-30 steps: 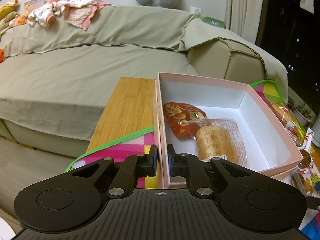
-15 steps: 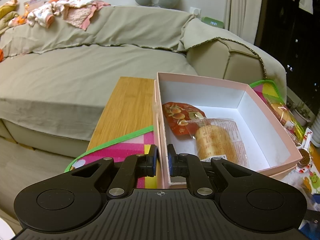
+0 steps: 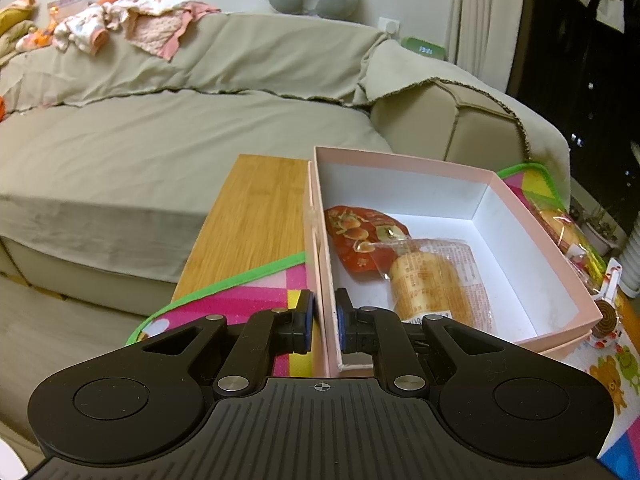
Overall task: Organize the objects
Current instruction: 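Carry the dark snack bar into the box and release it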
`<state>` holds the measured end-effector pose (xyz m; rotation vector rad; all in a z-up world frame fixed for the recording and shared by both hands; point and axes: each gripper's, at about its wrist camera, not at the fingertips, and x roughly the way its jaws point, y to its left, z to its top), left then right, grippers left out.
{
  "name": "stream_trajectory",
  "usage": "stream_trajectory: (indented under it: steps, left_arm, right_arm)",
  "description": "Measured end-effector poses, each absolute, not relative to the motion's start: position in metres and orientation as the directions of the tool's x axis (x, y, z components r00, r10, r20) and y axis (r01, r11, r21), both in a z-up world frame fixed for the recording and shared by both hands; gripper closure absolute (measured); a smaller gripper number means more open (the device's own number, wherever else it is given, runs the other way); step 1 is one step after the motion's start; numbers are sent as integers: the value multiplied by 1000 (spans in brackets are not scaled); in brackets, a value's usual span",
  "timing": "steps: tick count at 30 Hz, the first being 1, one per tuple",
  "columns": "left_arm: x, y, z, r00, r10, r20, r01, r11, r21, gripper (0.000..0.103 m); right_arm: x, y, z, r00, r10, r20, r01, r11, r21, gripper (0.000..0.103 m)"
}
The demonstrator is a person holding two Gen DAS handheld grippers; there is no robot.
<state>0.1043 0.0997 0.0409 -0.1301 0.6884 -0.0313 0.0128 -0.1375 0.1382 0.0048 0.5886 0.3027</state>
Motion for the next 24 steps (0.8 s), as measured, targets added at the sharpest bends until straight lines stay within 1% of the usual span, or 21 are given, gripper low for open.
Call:
stream_trajectory:
  steps: [3, 8, 10, 12, 14, 15, 16, 20, 24]
  left_arm:
    - [104, 100, 41, 773, -75, -630, -12, 991, -132, 89]
    - [103, 102, 40, 774, -84, -627, -6, 990, -139, 89]
    - [102, 103, 40, 774, -87, -627, -4, 990, -142, 89]
    - [103, 103, 40, 774, -88, -627, -2, 990, -141, 89]
    - [103, 103, 40, 773, -90, -628, 1, 990, -141, 89]
    - [103, 104, 40, 773, -91, -628, 1, 990, -141, 89]
    - [103, 104, 40, 773, -94, -627, 2, 989, -145, 89]
    - [103, 106, 39, 773, -99, -627, 2, 988, -154, 89]
    - [102, 106, 39, 774, -104, -625, -1, 986, -165, 88]
  right_arm:
    - [43, -123, 148, 802, 296, -519, -289, 953, 96, 64]
    - [98, -97, 147, 783, 318, -534, -308, 945, 111, 64]
    - [114, -84, 144, 787, 313, -532, -319, 944, 84, 64]
    - [128, -69, 140, 805, 278, -524, -319, 948, 12, 62]
    - [139, -59, 134, 818, 254, -517, -319, 947, -39, 51]
    - [142, -58, 133, 818, 243, -521, -312, 949, -47, 41]
    - [143, -59, 131, 819, 237, -522, -303, 952, -43, 38]
    - [137, -83, 130, 812, 240, -532, -267, 963, 27, 36]
    - [110, -121, 125, 829, 190, -526, -199, 979, 40, 24]
